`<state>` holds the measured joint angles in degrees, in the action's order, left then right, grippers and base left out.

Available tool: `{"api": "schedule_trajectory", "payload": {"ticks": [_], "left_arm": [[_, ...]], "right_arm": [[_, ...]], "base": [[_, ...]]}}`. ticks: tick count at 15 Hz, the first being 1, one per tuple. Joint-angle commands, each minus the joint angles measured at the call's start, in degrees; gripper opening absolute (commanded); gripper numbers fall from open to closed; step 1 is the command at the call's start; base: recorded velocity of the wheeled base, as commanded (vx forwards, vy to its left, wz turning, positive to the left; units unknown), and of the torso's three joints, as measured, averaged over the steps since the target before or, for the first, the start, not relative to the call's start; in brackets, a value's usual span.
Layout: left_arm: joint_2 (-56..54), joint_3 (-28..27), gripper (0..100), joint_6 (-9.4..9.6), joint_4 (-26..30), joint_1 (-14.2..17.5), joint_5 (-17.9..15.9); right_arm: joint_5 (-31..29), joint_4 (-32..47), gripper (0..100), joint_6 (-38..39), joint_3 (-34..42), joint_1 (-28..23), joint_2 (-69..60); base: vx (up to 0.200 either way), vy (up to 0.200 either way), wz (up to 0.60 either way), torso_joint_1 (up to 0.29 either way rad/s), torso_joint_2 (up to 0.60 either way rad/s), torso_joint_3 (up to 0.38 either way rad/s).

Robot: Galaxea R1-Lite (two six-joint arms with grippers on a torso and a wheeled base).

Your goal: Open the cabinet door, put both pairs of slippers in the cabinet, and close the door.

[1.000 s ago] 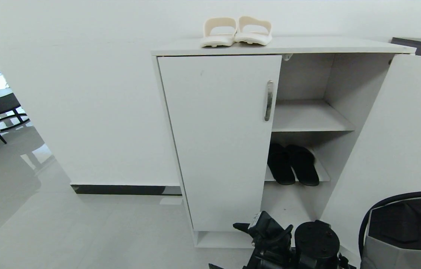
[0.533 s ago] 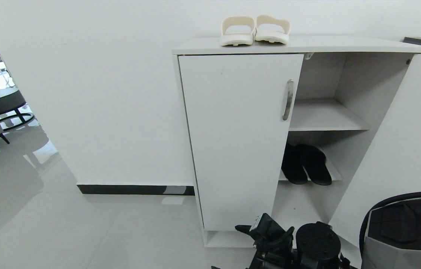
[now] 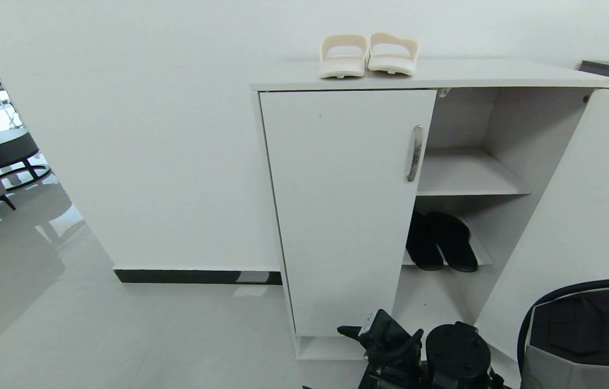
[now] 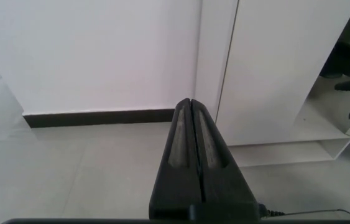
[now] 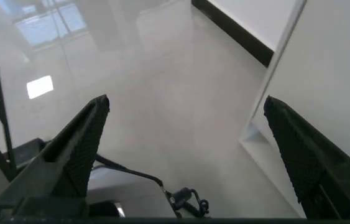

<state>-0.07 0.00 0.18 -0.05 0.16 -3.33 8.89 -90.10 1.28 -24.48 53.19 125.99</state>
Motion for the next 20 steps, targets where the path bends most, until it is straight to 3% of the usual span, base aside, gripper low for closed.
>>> {"api": "schedule_trajectory", "payload": {"ticks": [1,20], "left_arm": [[0.1,0.0,0,-0.09,0.0,0.0,0.0],[0.1,0.0,0,-0.09,0.0,0.0,0.1]], "right_arm": [[0.0,0.1,100,0.0,0.0,0.0,0.3],[-0.1,0.1,100,0.0,0.0,0.1,0.4]], "base": [[0.000,0.000,0.00,0.090,-0.19,-0.290],[0.000,0.000,0.00,0.197,-0.49,-0.287]]}}
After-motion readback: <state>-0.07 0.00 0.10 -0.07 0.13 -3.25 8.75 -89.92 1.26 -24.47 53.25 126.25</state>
